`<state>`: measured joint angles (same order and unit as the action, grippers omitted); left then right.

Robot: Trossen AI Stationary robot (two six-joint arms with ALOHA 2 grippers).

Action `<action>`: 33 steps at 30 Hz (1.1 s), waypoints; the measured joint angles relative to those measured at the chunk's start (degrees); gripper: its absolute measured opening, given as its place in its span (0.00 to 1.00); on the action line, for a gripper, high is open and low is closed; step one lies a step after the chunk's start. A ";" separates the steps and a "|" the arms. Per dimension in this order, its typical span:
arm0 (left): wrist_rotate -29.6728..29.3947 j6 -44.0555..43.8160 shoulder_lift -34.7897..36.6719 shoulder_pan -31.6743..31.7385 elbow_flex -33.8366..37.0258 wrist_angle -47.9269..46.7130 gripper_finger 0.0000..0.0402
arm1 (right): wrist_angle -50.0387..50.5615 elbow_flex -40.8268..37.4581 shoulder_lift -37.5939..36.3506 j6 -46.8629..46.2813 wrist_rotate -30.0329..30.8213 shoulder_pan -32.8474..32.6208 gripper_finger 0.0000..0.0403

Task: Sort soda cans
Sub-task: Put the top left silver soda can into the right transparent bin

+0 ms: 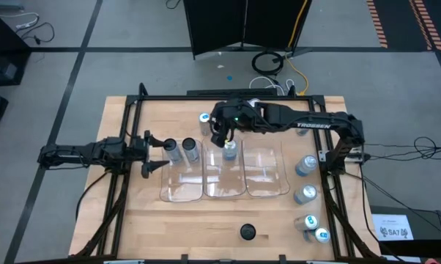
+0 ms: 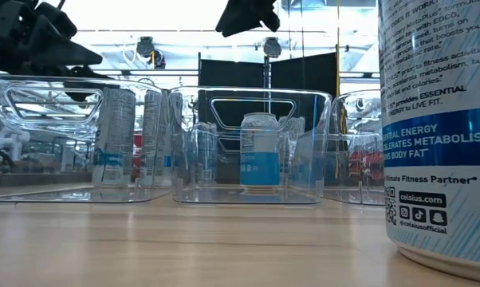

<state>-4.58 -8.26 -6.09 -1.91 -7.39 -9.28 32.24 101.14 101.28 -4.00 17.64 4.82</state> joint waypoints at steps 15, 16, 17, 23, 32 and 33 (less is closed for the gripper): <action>0.02 -0.25 -0.05 -0.01 0.06 0.88 0.90 | 0.90 -0.02 -0.34 -2.67 -0.03 0.60 0.32; 0.02 -0.24 -0.06 -0.01 0.06 0.88 0.90 | 0.59 -0.04 -0.34 -2.72 -0.09 0.73 0.35; 0.02 -0.23 -0.05 -0.01 0.06 0.90 0.90 | 0.12 -0.04 -0.34 -2.80 -0.49 0.89 0.38; 0.02 -0.19 -0.04 -0.01 0.06 0.94 0.90 | -1.57 -0.04 1.93 -4.96 -7.29 3.08 0.61; -0.07 -0.27 -0.04 -0.01 0.06 1.01 0.90 | -3.78 -0.07 8.25 -1.25 -7.37 4.60 0.97; -0.08 -0.28 -0.04 -0.03 0.06 1.01 0.90 | -3.82 -0.07 8.74 -1.73 -7.39 4.46 0.98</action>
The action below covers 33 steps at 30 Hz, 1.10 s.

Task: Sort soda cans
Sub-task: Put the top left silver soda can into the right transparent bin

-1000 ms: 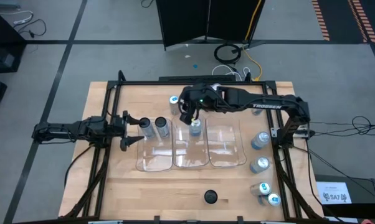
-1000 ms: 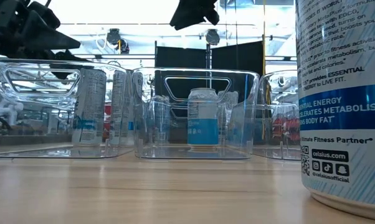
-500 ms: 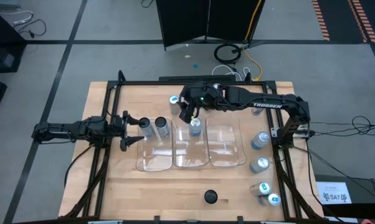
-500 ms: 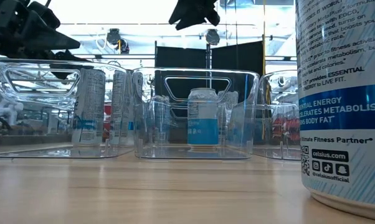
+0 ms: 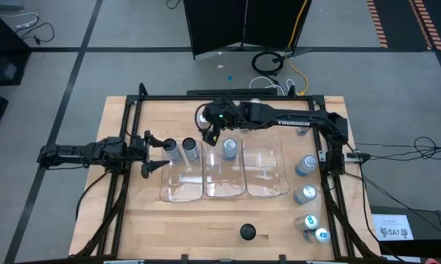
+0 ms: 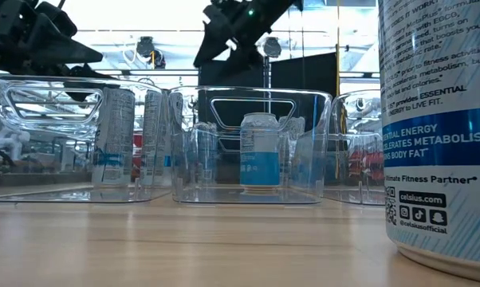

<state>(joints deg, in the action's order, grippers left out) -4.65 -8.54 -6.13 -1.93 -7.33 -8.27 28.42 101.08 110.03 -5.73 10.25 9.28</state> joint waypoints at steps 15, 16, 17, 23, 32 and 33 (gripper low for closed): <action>-0.08 -0.03 0.00 0.00 -0.04 0.01 0.90 | -11.91 0.31 2.13 -7.98 4.12 3.54 0.95; -0.08 -0.03 0.00 0.00 -0.04 0.04 0.90 | -12.00 0.92 2.27 -9.78 2.01 4.70 0.95; -0.08 -0.03 0.00 0.00 -0.04 0.04 0.90 | -11.69 1.79 2.63 -11.93 0.10 5.80 0.95; -0.08 -0.06 0.00 0.00 -0.04 0.03 0.90 | 1.62 12.60 6.89 -16.35 -4.16 10.59 0.94; -0.08 -0.06 0.00 0.00 -0.06 0.04 0.90 | 24.19 34.01 19.97 -14.59 -10.32 10.87 0.94; -0.08 -0.06 0.00 0.00 -0.07 0.02 0.90 | 23.54 33.43 20.19 -14.62 -10.41 10.73 0.94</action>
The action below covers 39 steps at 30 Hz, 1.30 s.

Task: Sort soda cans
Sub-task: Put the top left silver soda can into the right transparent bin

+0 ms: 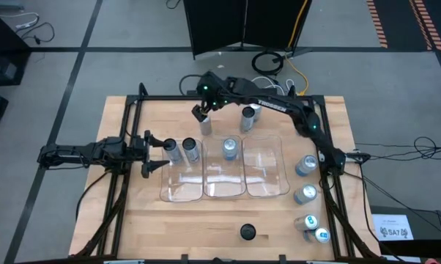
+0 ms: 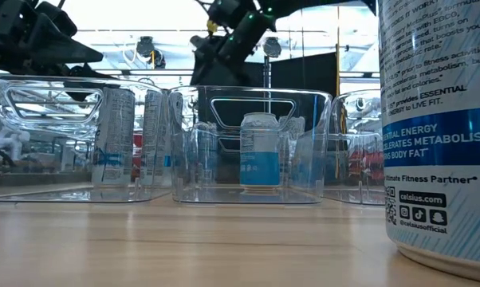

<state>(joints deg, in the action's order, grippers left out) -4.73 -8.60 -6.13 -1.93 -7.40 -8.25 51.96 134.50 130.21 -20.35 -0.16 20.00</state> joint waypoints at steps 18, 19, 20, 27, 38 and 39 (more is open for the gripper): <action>-0.01 0.00 0.00 0.00 0.00 0.01 0.90 | 0.73 -0.88 2.44 2.99 7.62 -2.78 0.94; 0.00 0.00 0.00 0.00 0.00 0.02 0.90 | 0.90 -0.88 2.71 2.68 7.61 -2.81 0.94; -0.01 0.00 0.00 0.02 0.00 0.02 0.90 | 1.55 -0.88 2.99 2.07 7.61 -2.69 0.94; -0.02 0.00 0.00 0.00 0.00 -0.01 0.90 | 2.48 -0.94 5.44 1.50 7.79 -2.04 0.94; -0.02 0.00 0.00 0.01 0.00 -0.04 0.90 | 4.90 -0.90 7.45 -0.01 7.37 -1.51 0.94; -0.02 0.02 0.00 0.02 0.00 -0.12 0.90 | 4.90 -0.90 7.55 0.02 7.35 -1.53 0.94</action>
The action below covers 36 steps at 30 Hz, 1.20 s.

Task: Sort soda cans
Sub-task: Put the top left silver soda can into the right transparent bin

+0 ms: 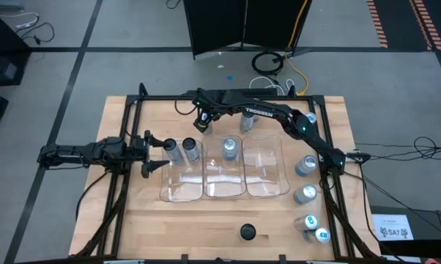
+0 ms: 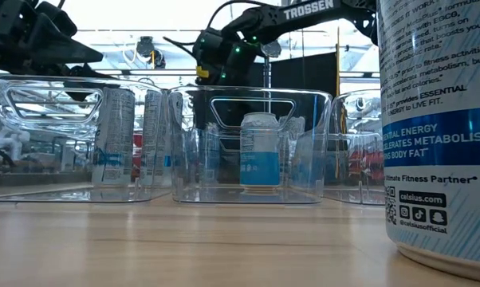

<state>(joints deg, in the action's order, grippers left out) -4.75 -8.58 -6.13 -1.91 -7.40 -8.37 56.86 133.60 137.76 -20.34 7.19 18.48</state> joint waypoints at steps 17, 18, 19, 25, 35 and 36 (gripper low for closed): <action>0.00 -0.02 0.00 0.00 -0.02 0.01 0.90 | -0.04 0.00 0.01 -0.15 0.06 -0.43 0.56; 0.00 0.00 0.00 0.00 -0.01 0.01 0.90 | -0.04 0.00 0.01 -0.10 0.04 -0.43 0.55; 0.00 -0.02 0.00 0.00 -0.02 0.01 0.90 | -0.04 0.00 0.01 -0.07 0.04 -0.43 0.55; 0.00 -0.02 0.00 0.00 0.00 0.03 0.90 | 1.42 0.86 -1.05 1.32 0.02 -0.64 0.55; 0.00 -0.02 0.00 0.00 -0.02 0.12 0.90 | 6.91 0.96 -12.09 2.16 0.19 -1.35 0.56; 0.00 -0.02 0.00 0.00 -0.02 0.09 0.90 | 7.87 0.96 -13.69 2.01 0.19 -1.47 0.56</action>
<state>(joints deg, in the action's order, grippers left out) -4.75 -8.60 -6.13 -1.91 -7.42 -8.27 64.73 134.56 124.07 -18.33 7.38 17.00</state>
